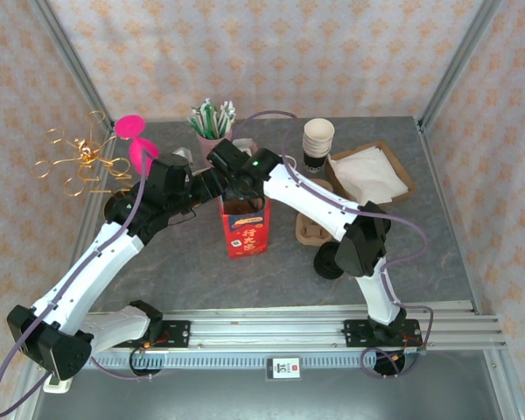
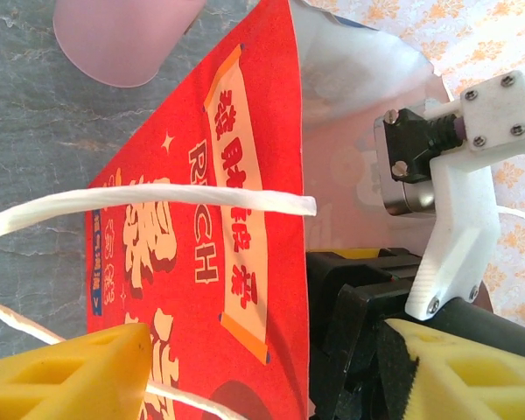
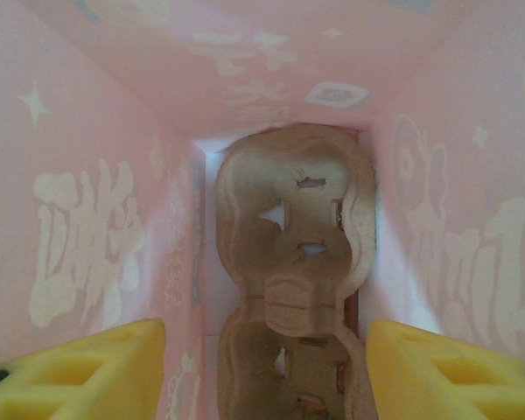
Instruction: Pack the takeout coffee
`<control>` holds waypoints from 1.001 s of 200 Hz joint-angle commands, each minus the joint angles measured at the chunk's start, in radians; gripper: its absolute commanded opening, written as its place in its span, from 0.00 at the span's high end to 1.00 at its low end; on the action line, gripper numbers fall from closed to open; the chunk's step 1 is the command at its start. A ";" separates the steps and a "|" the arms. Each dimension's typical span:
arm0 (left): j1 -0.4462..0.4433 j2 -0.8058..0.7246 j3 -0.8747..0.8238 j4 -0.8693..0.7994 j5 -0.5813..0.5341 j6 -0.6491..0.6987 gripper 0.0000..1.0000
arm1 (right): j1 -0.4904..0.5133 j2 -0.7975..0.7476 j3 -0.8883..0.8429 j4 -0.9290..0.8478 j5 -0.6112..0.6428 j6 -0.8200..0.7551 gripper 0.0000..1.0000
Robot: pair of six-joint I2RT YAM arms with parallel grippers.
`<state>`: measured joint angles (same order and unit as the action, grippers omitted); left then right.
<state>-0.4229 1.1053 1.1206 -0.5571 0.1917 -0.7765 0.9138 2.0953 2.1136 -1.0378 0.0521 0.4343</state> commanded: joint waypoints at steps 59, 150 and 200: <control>0.012 -0.043 0.012 -0.029 -0.004 0.015 0.29 | 0.008 -0.023 -0.008 -0.049 0.017 0.025 0.49; 0.015 -0.024 -0.024 -0.006 0.000 0.026 0.48 | 0.004 0.045 -0.001 -0.020 0.026 0.018 0.55; 0.018 -0.014 -0.030 -0.001 -0.001 0.036 0.67 | -0.003 0.107 0.023 -0.011 0.026 0.021 0.53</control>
<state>-0.4160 1.0821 1.1011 -0.5686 0.1944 -0.7536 0.9142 2.1693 2.1101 -1.0534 0.0528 0.4488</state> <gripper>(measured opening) 0.358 0.467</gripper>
